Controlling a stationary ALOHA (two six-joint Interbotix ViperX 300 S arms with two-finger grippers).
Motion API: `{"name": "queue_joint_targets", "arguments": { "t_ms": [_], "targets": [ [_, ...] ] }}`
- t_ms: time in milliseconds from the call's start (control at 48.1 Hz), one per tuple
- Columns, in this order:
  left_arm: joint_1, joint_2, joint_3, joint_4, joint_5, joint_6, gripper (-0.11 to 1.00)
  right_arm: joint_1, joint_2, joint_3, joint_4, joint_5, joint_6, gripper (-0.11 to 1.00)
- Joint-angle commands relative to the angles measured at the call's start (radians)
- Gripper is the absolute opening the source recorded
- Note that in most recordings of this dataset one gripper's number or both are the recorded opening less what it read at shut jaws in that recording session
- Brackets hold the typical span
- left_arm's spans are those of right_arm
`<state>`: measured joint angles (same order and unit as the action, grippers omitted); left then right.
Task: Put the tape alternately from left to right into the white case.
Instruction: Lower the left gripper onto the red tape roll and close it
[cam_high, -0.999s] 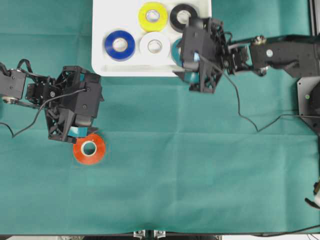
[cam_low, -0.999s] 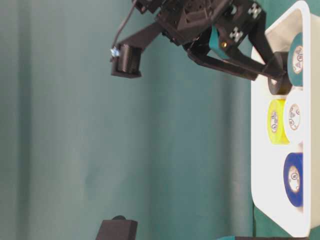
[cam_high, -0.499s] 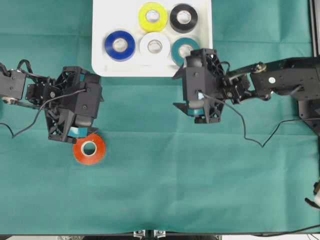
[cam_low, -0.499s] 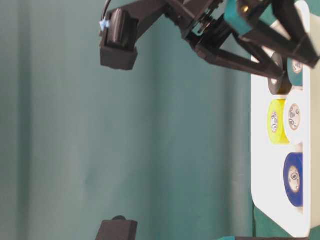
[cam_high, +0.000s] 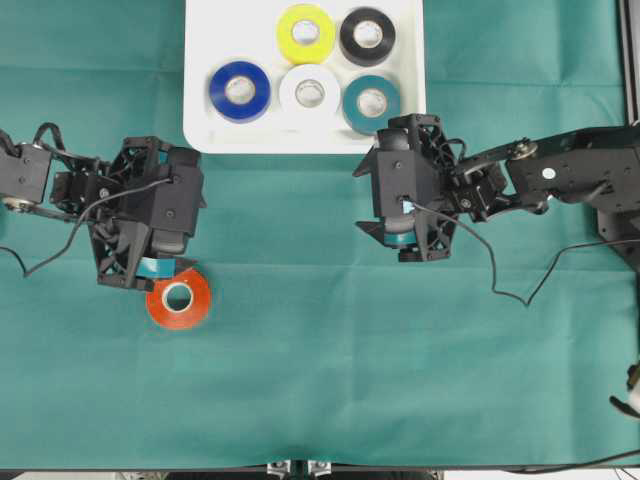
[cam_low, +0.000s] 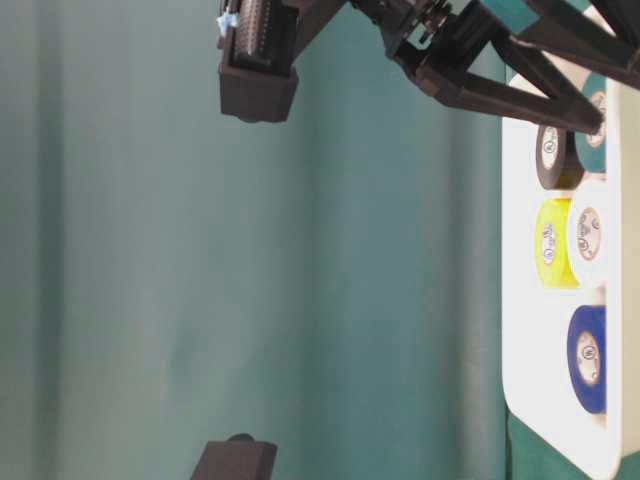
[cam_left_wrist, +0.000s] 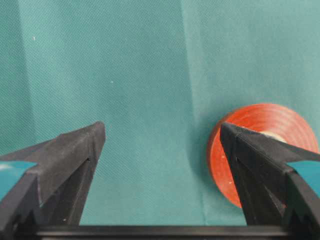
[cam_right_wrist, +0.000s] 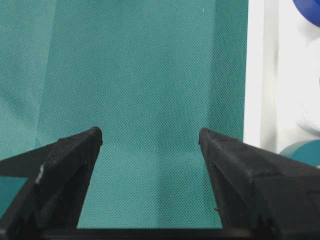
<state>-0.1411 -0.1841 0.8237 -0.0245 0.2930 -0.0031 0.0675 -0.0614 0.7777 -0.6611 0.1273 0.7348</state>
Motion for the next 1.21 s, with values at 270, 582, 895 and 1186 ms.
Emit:
{"name": "queue_joint_targets", "arguments": {
  "t_ms": [270,582,895,1186],
  "targets": [
    [-0.064,-0.011,-0.014,-0.003,0.002,-0.086,0.53,0.002,-0.021,-0.011,0.002,-0.006,0.000,0.84],
    [-0.101,-0.011,0.020,-0.003,0.011,-0.272,0.53,0.002,-0.023,-0.014,0.002,-0.006,0.000,0.84],
    [-0.107,-0.008,0.055,-0.005,0.005,-0.364,0.53,0.002,-0.023,-0.014,0.002,-0.006,0.000,0.84],
    [-0.110,-0.006,0.051,-0.003,0.003,-0.365,0.53,0.002,-0.023,-0.011,0.002,-0.006,0.000,0.84]
  ]
}}
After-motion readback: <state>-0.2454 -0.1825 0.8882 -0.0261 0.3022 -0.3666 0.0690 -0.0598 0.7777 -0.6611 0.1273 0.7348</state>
